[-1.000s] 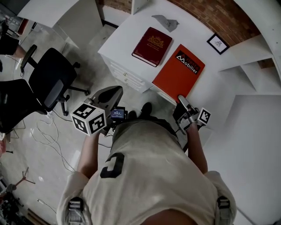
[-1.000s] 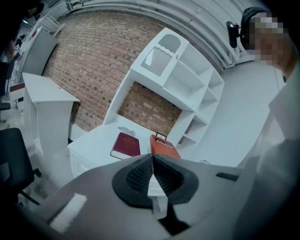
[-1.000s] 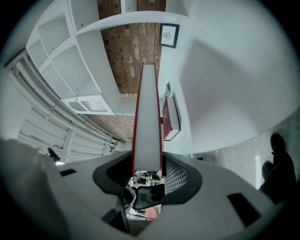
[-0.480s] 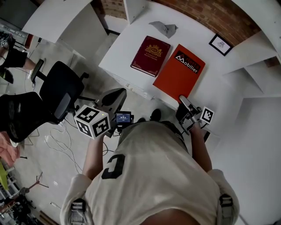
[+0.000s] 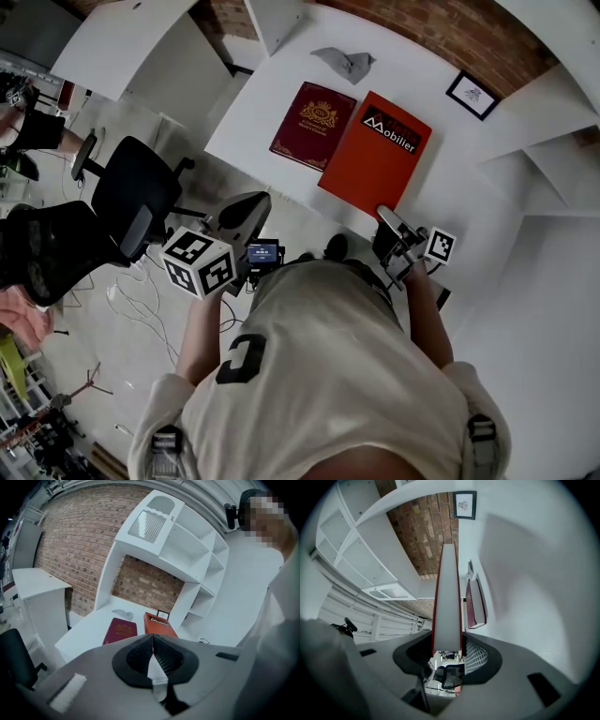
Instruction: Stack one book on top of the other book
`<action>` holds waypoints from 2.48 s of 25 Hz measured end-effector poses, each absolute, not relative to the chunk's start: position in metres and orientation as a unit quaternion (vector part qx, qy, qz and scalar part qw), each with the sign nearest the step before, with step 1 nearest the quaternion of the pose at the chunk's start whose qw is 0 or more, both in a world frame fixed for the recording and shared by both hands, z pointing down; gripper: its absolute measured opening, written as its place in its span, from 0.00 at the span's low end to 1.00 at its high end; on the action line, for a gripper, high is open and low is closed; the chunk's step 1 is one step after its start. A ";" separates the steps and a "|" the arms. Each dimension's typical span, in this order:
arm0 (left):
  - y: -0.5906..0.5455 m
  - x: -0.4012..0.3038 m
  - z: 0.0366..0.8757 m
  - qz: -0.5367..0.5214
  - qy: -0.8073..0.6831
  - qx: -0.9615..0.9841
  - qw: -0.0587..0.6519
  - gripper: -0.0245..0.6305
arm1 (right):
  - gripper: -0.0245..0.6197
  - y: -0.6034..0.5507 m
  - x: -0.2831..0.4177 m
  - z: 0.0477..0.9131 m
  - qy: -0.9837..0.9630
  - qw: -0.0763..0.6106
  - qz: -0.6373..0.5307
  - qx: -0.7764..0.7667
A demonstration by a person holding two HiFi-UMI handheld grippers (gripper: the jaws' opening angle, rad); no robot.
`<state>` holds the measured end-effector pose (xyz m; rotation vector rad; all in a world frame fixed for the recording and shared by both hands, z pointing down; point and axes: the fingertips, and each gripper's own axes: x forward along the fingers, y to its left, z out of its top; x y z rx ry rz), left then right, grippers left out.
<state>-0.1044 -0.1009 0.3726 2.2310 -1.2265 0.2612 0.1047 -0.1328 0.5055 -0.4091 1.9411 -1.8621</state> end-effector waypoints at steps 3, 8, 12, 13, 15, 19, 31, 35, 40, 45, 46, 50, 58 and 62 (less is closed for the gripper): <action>-0.108 -0.091 0.377 0.115 -0.462 0.831 0.289 0.04 | 0.29 -0.140 0.102 0.505 0.689 0.219 -0.680 -0.124; -0.120 -0.069 0.375 0.135 -0.458 0.831 0.285 0.04 | 0.29 -0.150 0.099 0.508 0.683 0.207 -0.693 -0.104; -0.122 -0.070 0.380 0.149 -0.465 0.824 0.288 0.04 | 0.29 -0.160 0.099 0.508 0.686 0.202 -0.693 -0.095; -0.123 -0.070 0.380 0.149 -0.466 0.823 0.288 0.04 | 0.29 -0.162 0.099 0.507 0.685 0.203 -0.693 -0.095; -0.127 -0.072 0.379 0.145 -0.467 0.824 0.287 0.04 | 0.29 -0.165 0.099 0.505 0.686 0.205 -0.692 -0.095; -0.135 -0.074 0.381 0.139 -0.456 0.831 0.286 0.04 | 0.29 -0.165 0.093 0.503 0.693 0.194 -0.687 -0.102; -0.176 -0.146 0.390 0.100 -0.407 0.864 0.279 0.04 | 0.29 -0.172 0.055 0.497 0.703 0.208 -0.657 -0.174; -0.189 -0.190 0.396 0.081 -0.401 0.863 0.298 0.04 | 0.29 -0.174 0.035 0.489 0.703 0.212 -0.649 -0.197; -0.199 -0.220 0.406 0.074 -0.374 0.871 0.308 0.04 | 0.29 -0.169 0.025 0.480 0.702 0.211 -0.646 -0.213; -0.204 -0.247 0.414 0.074 -0.345 0.880 0.317 0.04 | 0.29 -0.161 0.017 0.472 0.708 0.196 -0.640 -0.224; -0.205 -0.252 0.416 0.075 -0.342 0.881 0.318 0.04 | 0.29 -0.162 0.014 0.471 0.710 0.195 -0.638 -0.226; -0.208 -0.263 0.423 0.084 -0.327 0.882 0.327 0.04 | 0.29 -0.163 0.002 0.472 0.701 0.199 -0.643 -0.235; -0.229 -0.257 0.418 0.078 -0.325 0.884 0.328 0.04 | 0.29 -0.175 -0.023 0.500 0.696 0.147 -0.667 -0.222; -0.234 -0.257 0.416 0.088 -0.328 0.882 0.326 0.04 | 0.29 -0.185 -0.027 0.513 0.690 0.144 -0.674 -0.221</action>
